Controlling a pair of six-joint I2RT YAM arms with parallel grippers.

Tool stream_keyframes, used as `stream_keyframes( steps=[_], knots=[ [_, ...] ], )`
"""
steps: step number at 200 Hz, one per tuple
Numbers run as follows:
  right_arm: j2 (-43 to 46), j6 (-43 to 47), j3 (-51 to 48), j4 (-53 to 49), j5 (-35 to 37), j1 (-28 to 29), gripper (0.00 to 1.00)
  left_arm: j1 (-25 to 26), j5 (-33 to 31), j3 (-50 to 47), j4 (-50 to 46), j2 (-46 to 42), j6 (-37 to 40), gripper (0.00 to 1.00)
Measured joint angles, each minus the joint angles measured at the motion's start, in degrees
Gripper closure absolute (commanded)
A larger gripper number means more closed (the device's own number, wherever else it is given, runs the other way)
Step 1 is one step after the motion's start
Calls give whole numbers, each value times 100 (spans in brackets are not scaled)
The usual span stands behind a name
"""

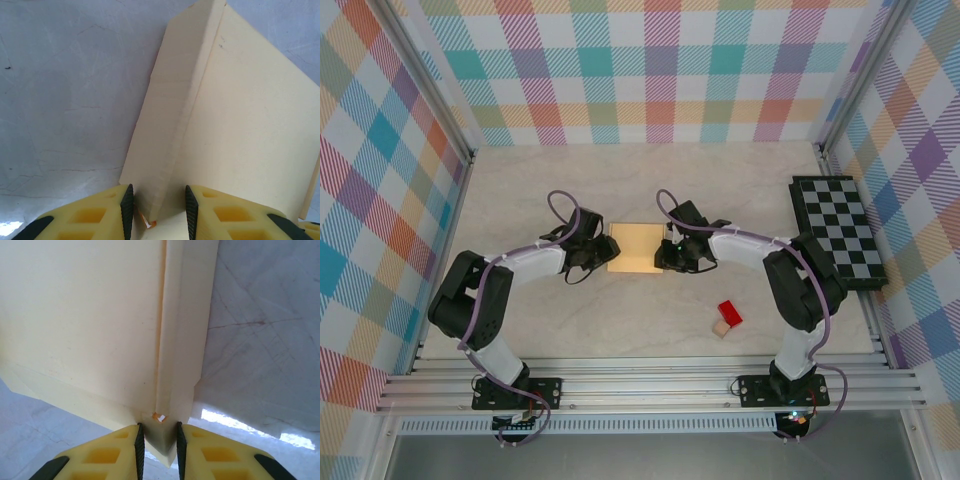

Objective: Fold the paper box

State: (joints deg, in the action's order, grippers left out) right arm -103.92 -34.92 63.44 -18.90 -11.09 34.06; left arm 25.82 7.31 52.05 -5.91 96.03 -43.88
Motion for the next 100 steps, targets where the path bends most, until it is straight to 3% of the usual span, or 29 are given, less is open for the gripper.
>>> stream_keyframes(
  steps=[100],
  knots=[
    [-31,293,-57,181,258,-168,79,0,-55,308,-42,267,68,67]
  ],
)
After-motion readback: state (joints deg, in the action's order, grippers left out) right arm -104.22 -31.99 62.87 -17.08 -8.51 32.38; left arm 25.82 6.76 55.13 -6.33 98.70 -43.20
